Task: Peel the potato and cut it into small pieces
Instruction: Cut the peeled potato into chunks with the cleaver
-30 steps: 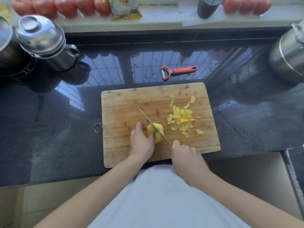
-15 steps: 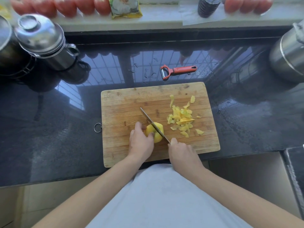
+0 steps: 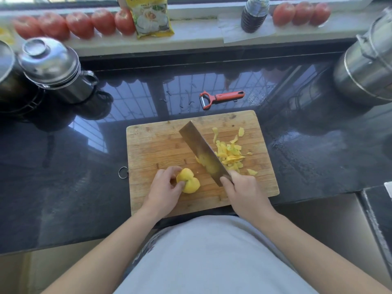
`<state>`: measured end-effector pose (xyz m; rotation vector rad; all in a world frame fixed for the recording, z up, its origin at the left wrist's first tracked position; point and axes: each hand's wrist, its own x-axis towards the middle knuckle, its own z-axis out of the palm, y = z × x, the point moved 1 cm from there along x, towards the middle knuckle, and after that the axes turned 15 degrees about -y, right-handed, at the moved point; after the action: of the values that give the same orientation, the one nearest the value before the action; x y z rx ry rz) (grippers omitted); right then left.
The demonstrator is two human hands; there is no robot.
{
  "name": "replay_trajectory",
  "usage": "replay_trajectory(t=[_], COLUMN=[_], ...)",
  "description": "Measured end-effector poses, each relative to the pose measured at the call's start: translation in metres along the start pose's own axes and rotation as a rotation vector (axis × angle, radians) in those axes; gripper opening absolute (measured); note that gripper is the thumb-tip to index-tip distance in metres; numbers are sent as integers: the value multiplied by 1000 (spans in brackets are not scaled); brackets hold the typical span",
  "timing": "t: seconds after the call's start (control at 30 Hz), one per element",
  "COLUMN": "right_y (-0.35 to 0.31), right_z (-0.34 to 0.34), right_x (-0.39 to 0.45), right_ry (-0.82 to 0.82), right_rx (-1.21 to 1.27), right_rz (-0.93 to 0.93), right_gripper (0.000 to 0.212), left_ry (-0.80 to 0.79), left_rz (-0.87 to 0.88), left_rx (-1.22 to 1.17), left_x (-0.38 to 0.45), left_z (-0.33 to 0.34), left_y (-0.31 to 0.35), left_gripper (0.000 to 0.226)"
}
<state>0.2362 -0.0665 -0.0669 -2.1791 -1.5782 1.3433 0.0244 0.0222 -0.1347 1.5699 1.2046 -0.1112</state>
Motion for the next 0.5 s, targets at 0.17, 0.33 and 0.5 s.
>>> replay_trajectory(t=[0.17,0.33,0.5], right_y=[6,18,24], right_z=[-23,-39,-43], right_x=[5,0,-12], right_ry=[57,145,153], right_rx=[248,268,341], right_rz=[68,176,188], right_gripper=[29,33,34], left_ry=[-72,-66,-202], left_rz=[11,106,146], left_rx=[228,368,717], left_x=[12,39,67], left_z=[-13,-20,-1], left_y=[19,64,89], left_gripper=[43,60,47])
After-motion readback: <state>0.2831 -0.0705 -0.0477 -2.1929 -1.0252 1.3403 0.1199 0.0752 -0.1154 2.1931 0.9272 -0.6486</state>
